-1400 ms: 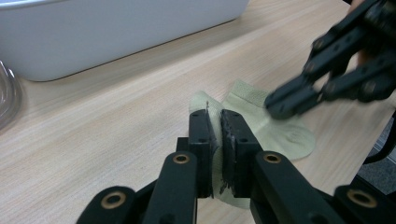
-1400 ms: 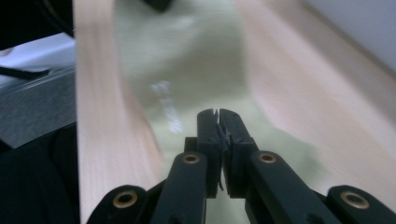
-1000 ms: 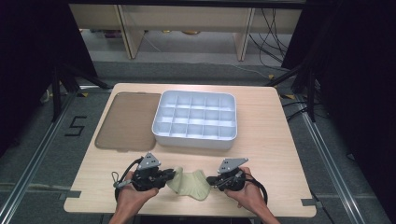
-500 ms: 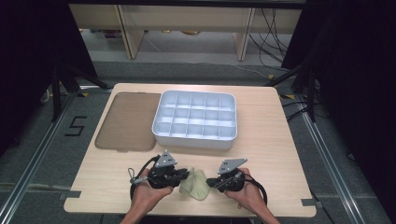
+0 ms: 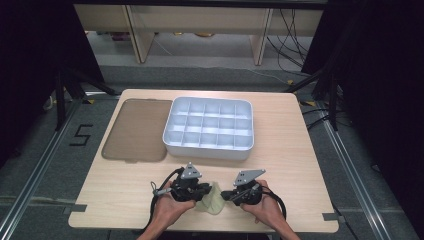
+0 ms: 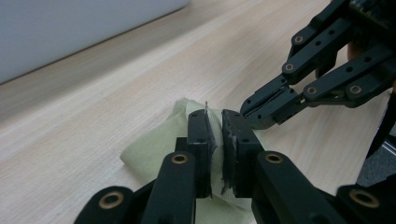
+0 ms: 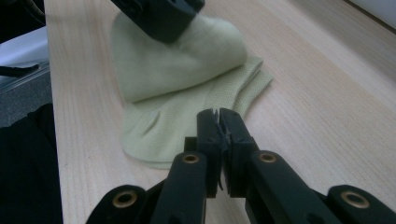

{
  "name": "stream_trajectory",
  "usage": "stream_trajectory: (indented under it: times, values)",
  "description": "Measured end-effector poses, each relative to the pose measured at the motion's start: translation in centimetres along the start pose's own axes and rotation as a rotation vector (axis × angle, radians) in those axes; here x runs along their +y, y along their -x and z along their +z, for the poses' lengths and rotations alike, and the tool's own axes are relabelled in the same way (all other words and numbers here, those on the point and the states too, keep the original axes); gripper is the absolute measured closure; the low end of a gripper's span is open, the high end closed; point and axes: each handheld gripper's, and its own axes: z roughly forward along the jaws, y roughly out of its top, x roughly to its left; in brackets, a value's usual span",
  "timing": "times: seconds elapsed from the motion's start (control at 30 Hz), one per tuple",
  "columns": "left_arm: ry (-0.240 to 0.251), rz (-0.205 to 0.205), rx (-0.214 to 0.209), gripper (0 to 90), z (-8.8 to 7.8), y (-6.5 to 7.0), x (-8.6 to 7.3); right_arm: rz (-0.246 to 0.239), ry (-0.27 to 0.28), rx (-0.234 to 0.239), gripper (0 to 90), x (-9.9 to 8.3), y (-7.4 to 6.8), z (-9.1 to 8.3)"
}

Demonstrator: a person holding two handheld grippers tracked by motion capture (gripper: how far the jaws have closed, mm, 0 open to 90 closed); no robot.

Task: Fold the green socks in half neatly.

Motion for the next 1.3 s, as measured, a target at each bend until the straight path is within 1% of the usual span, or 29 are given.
stream_trajectory:
  times: [0.07,0.1,0.17,0.23,0.27,0.33,0.37,0.4,0.43,0.47,0.57,0.63,0.67,0.7,0.73,0.77,0.8,0.83,0.87,0.93,0.97,1.03,1.07,1.13,1.17,1.2,1.23,1.27,1.3]
  values:
    - [-0.012,-0.005,0.003,81.3,0.4,0.1,-0.1,0.004,0.002,0.003,87.0,0.0,0.0,0.0]
    - [-0.014,0.003,-0.006,81.2,0.6,0.1,-0.1,0.006,0.003,0.004,86.9,0.0,0.0,0.0]
    - [-0.015,0.0,-0.007,80.8,0.8,0.1,-0.1,0.009,0.005,0.003,86.6,0.0,0.0,0.0]
    - [-0.016,-0.005,0.0,79.9,0.9,0.1,-0.1,0.013,0.004,0.008,85.3,0.0,0.1,0.0]
    - [-0.017,-0.001,-0.015,78.4,0.8,0.1,-0.1,0.012,0.006,0.012,84.7,0.0,0.1,-0.1]
    - [-0.002,-0.021,-0.024,74.5,0.6,0.1,-0.1,0.024,0.012,0.015,84.2,0.0,0.1,-0.2]
    - [0.02,-0.038,-0.025,72.3,0.6,0.1,0.0,0.019,0.012,0.007,84.1,-0.1,0.2,-0.2]
    - [0.024,-0.042,-0.041,69.7,0.4,0.0,0.0,0.017,0.016,0.007,83.8,0.0,0.3,-0.3]
    - [0.036,-0.059,-0.056,67.5,0.3,0.0,0.1,0.015,0.023,0.006,83.7,0.0,0.3,-0.3]
    - [0.046,-0.066,-0.052,65.7,0.0,0.1,0.2,0.024,0.028,-0.001,83.6,0.0,0.4,-0.5]
    - [0.077,-0.064,-0.07,62.9,-0.9,0.1,0.6,0.04,0.045,0.001,83.7,0.1,0.6,-1.1]
    - [0.098,-0.063,-0.071,62.8,-1.6,0.2,0.9,0.037,0.058,-0.004,83.6,0.1,0.8,-1.4]
    - [0.109,-0.062,-0.081,64.9,-1.9,0.3,0.9,0.065,0.055,0.005,83.6,0.1,0.6,-1.6]
    - [0.115,-0.056,-0.073,69.0,-2.3,0.4,0.9,0.047,0.066,-0.003,83.7,0.0,0.8,-1.7]
    - [0.117,-0.044,-0.072,72.3,-2.6,0.4,0.9,0.051,0.064,0.003,83.8,0.1,0.8,-1.9]
    - [0.114,-0.031,-0.068,76.7,-2.9,0.3,0.9,0.049,0.072,-0.007,84.0,0.0,0.8,-2.1]
    - [0.112,-0.029,-0.063,79.5,-3.1,0.4,0.8,0.045,0.075,-0.002,84.1,0.0,0.9,-2.3]
    - [0.11,-0.018,-0.056,81.7,-3.3,0.4,0.6,0.045,0.083,-0.007,84.2,0.0,0.9,-2.4]
    - [0.102,-0.021,-0.043,83.1,-3.5,0.4,0.4,0.045,0.084,-0.015,84.3,0.0,0.9,-2.6]
    - [0.094,-0.016,-0.043,85.2,-3.5,0.4,0.0,0.04,0.098,-0.013,84.4,0.0,0.9,-2.8]
    - [0.081,-0.007,-0.047,85.7,-3.5,0.4,-0.3,0.037,0.095,-0.018,84.4,0.1,0.9,-3.0]
    - [0.069,-0.013,-0.044,85.8,-3.5,0.4,-0.9,0.032,0.103,-0.013,84.3,0.2,0.7,-3.1]
    - [0.063,-0.002,-0.044,85.8,-3.4,0.3,-1.1,0.038,0.106,-0.023,84.3,0.3,0.6,-3.2]
    - [0.048,-0.01,-0.038,85.5,-3.2,0.2,-1.7,0.03,0.125,-0.019,84.4,0.5,0.4,-3.3]
    - [0.038,-0.009,-0.04,85.3,-3.0,0.1,-2.0,0.045,0.12,-0.01,84.4,0.6,0.0,-3.3]
    - [0.032,-0.014,-0.038,85.1,-2.7,0.2,-2.3,0.015,0.121,-0.013,84.4,0.7,0.1,-3.3]
    - [0.02,-0.015,-0.036,84.9,-2.5,0.2,-2.6,0.031,0.123,-0.004,84.4,0.8,-0.3,-3.1]
    - [0.011,-0.009,-0.037,84.5,-2.2,0.1,-2.8,0.004,0.129,-0.002,84.5,0.9,-0.4,-2.9]
    - [-0.015,0.01,-0.031,84.2,-2.1,0.0,-3.0,-0.001,0.125,0.001,84.5,1.0,-0.7,-2.8]
